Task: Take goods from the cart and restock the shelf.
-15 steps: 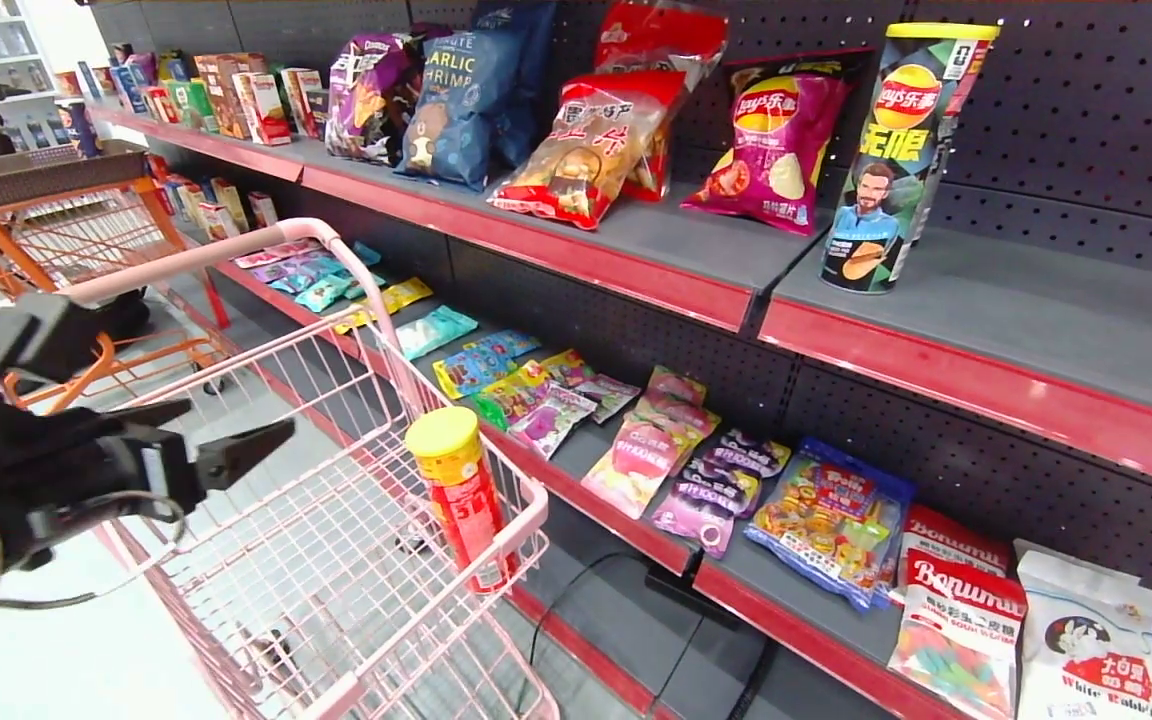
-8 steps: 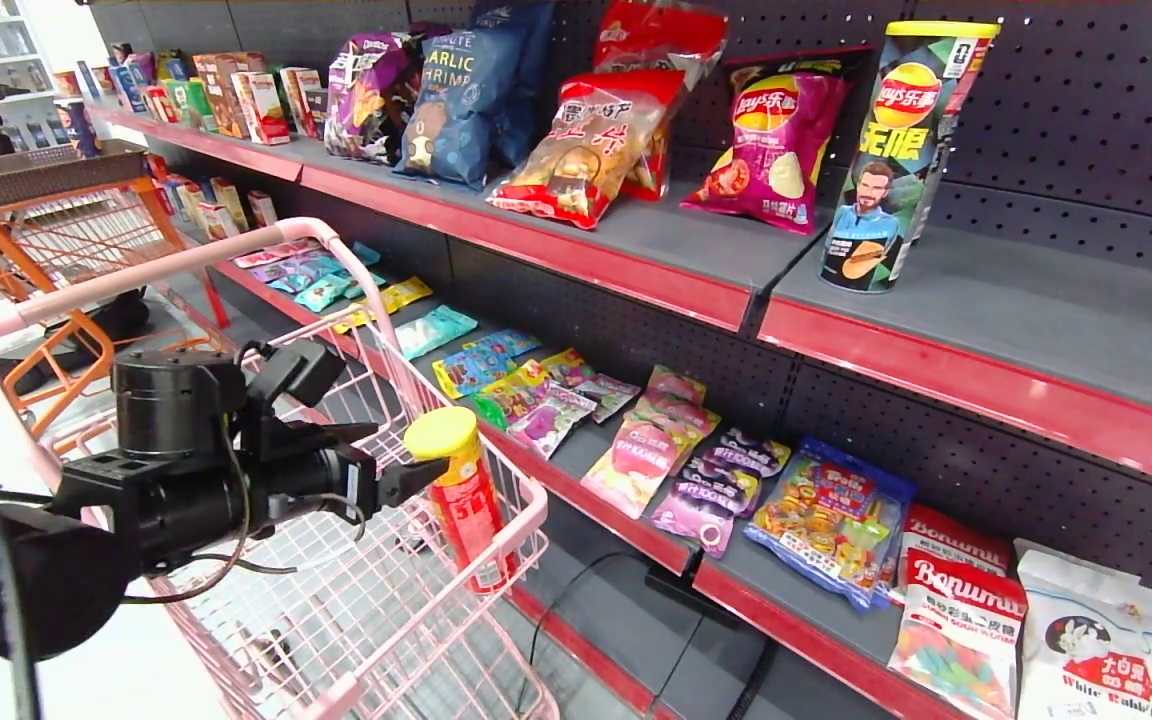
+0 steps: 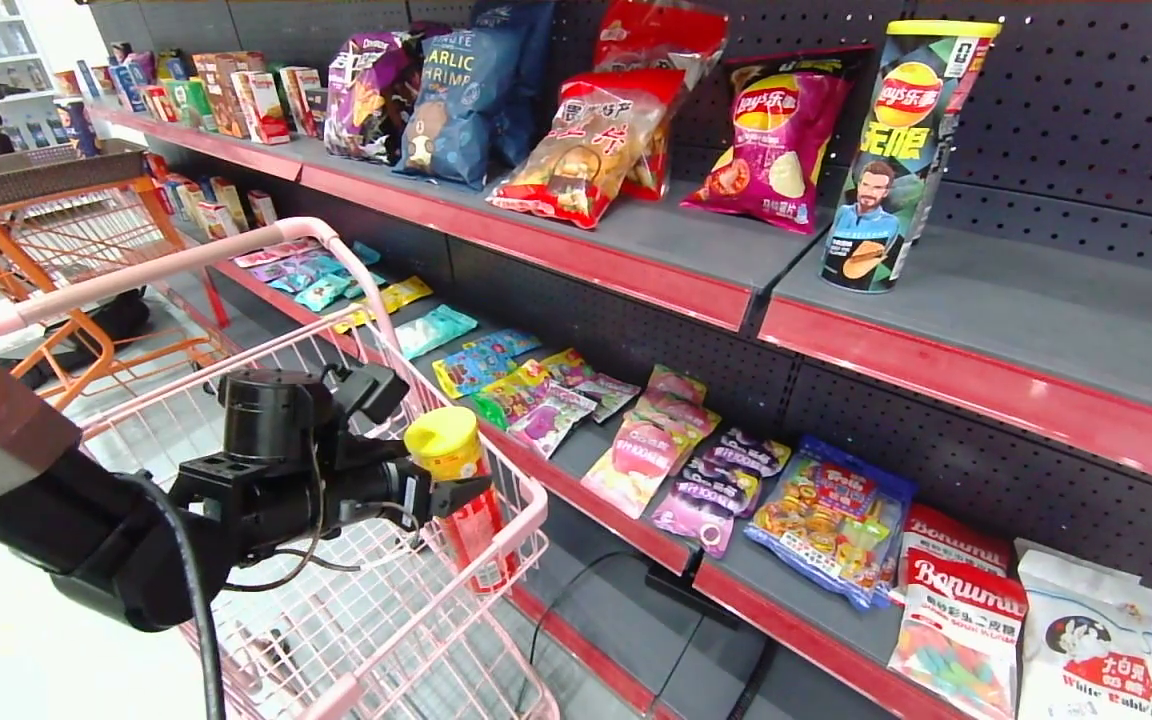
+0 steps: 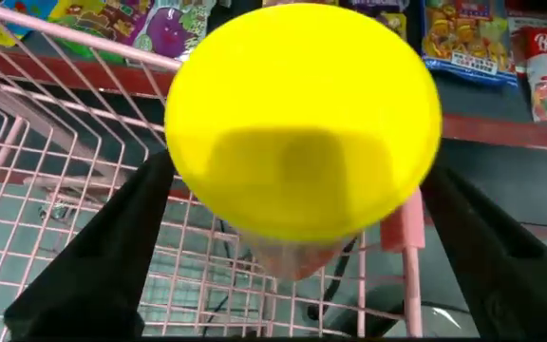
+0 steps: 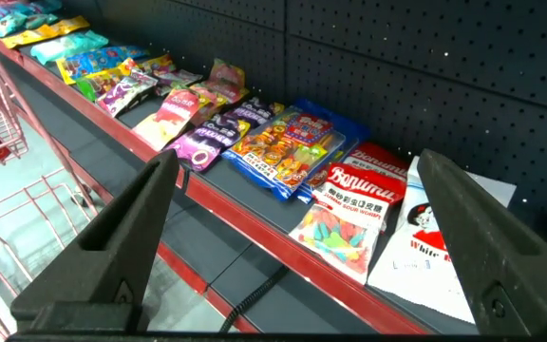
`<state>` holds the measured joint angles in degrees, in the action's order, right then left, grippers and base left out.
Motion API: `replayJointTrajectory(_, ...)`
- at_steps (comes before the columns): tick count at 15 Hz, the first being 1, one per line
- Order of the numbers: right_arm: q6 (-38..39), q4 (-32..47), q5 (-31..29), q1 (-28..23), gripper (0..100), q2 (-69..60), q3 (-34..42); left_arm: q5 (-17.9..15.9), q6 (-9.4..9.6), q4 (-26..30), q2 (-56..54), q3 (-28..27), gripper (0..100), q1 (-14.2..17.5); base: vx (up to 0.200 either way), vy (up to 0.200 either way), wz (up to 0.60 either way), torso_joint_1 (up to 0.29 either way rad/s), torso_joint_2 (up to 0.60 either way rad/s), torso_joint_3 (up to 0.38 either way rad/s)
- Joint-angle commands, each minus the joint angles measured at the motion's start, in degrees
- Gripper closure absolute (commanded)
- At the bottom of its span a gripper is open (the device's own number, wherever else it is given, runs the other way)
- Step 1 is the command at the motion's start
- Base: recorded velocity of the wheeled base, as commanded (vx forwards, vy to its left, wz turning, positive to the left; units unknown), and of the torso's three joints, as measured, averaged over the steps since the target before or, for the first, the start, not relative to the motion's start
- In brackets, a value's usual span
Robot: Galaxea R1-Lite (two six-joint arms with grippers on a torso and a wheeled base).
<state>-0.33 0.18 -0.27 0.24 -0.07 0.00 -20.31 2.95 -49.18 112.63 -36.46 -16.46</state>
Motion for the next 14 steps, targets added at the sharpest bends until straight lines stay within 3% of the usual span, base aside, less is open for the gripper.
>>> replayJointTrajectory(1,0.0,0.0,0.0,0.0,0,0.1,0.0,0.2,0.04,0.0,2.2,-1.4,0,-0.1,0.0,0.0,0.0,0.0,0.0,0.0)
replayJointTrajectory(3,0.0,0.0,0.0,0.0,0,0.1,0.0,0.2,0.04,0.0,2.6,-1.8,0,-0.1,0.0,0.0,0.0,0.0,0.0,0.0)
replayJointTrajectory(5,0.0,0.0,0.0,0.0,0,0.1,0.0,0.3,0.04,-5.0,5.7,-1.7,0,-0.2,0.0,0.0,0.0,0.0,0.0,0.0)
replayJointTrajectory(6,0.0,0.0,0.0,0.0,0,0.1,0.0,0.3,0.04,-6.9,6.5,-1.4,100,-0.4,0.0,0.0,0.0,0.0,0.0,0.0)
replayJointTrajectory(9,0.0,0.0,0.0,0.0,0,0.1,0.0,0.3,0.04,-7.2,6.2,-0.4,100,-0.5,0.0,0.0,0.0,0.0,0.0,0.0)
replayJointTrajectory(12,0.1,0.0,0.0,0.0,0,0.1,0.0,1.1,-0.4,-6.9,-1.3,3.3,100,0.5,0.0,0.0,0.0,0.0,0.0,0.0)
replayJointTrajectory(14,0.0,0.0,0.0,0.0,0,0.1,0.0,2.3,-0.84,-2.5,-10.9,2.9,100,2.3,0.0,0.0,0.0,0.0,0.0,0.0)
